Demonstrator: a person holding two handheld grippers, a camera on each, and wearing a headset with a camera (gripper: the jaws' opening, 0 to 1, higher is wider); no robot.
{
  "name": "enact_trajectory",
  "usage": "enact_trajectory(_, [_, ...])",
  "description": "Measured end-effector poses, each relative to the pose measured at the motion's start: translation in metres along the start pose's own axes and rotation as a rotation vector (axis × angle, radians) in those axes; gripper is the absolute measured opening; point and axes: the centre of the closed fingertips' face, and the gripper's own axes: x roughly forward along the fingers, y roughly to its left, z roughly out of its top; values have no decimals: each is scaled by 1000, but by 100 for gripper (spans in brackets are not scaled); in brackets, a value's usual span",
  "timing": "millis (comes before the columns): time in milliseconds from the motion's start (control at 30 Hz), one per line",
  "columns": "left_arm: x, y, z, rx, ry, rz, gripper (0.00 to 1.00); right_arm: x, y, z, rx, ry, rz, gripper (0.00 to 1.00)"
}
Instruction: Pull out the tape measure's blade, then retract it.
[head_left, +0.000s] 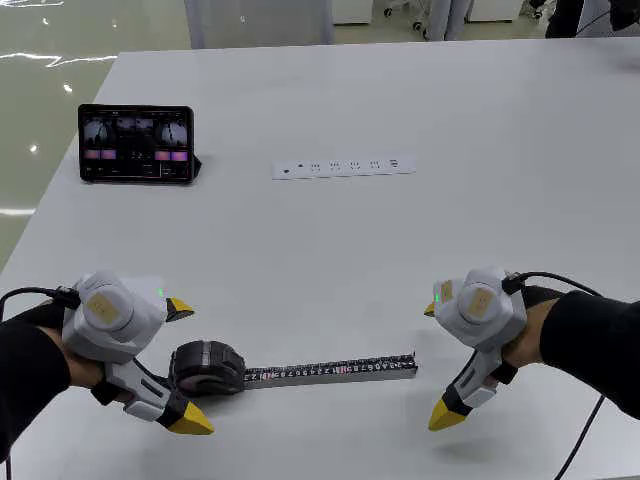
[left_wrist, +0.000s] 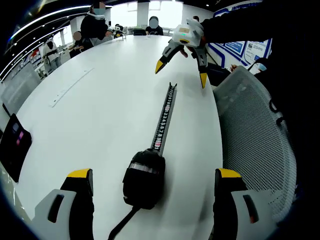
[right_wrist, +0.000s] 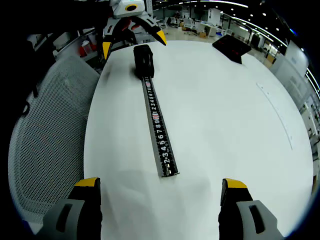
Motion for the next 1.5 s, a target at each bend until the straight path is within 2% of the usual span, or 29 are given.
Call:
enact_trajectory(33, [0,1,-1,-2,4,4,99,0,0,-1,2,1,-2,99])
enact_trajectory(133, [-1,4,-5,-59,16,20,99,-1,-1,0,14,-12,-8,99])
enact_trajectory(233, [-4,7,-4,-107,-21,29,99,-3,-1,3,44,-40,-24,99])
enact_trajectory(333, [-9,13,0,-126,-79,91,99,-7,-8,9,72,-106,-84,99])
enact_trajectory(400, [-11,16,1,-149,-108,115,99,-11,-10,11,85,-130,-105,99])
enact_trajectory(533, [-15,19,-3,-206,-157,164,99,-21,-16,13,155,-205,-165,99])
enact_trajectory(633, [-18,19,-7,-232,-178,188,99,-28,-18,10,184,-232,-209,99])
enact_trajectory(700, [-20,19,-9,-266,-198,200,99,-31,-18,6,211,-247,-221,99])
enact_trajectory(767, [-24,26,-11,-319,-229,250,99,-34,-16,2,223,-261,-237,99])
enact_trajectory(833, [-29,30,-14,-355,-254,279,99,-38,-13,0,242,-278,-251,99])
enact_trajectory(967, [-36,31,-20,-383,-278,318,99,-43,-9,-7,275,-300,-273,99])
enact_trajectory(1133, [-40,27,-31,-417,-292,360,99,-47,-2,-18,301,-314,-301,99])
enact_trajectory(1233, [-41,24,-40,-428,-287,403,99,-51,0,-25,331,-325,-326,99])
enact_trajectory(1333, [-42,14,-47,-452,-296,409,99,-56,5,-34,351,-334,-349,99])
enact_trajectory(1500, [-46,8,-58,-457,-302,438,99,-62,10,-47,382,-339,-371,99])
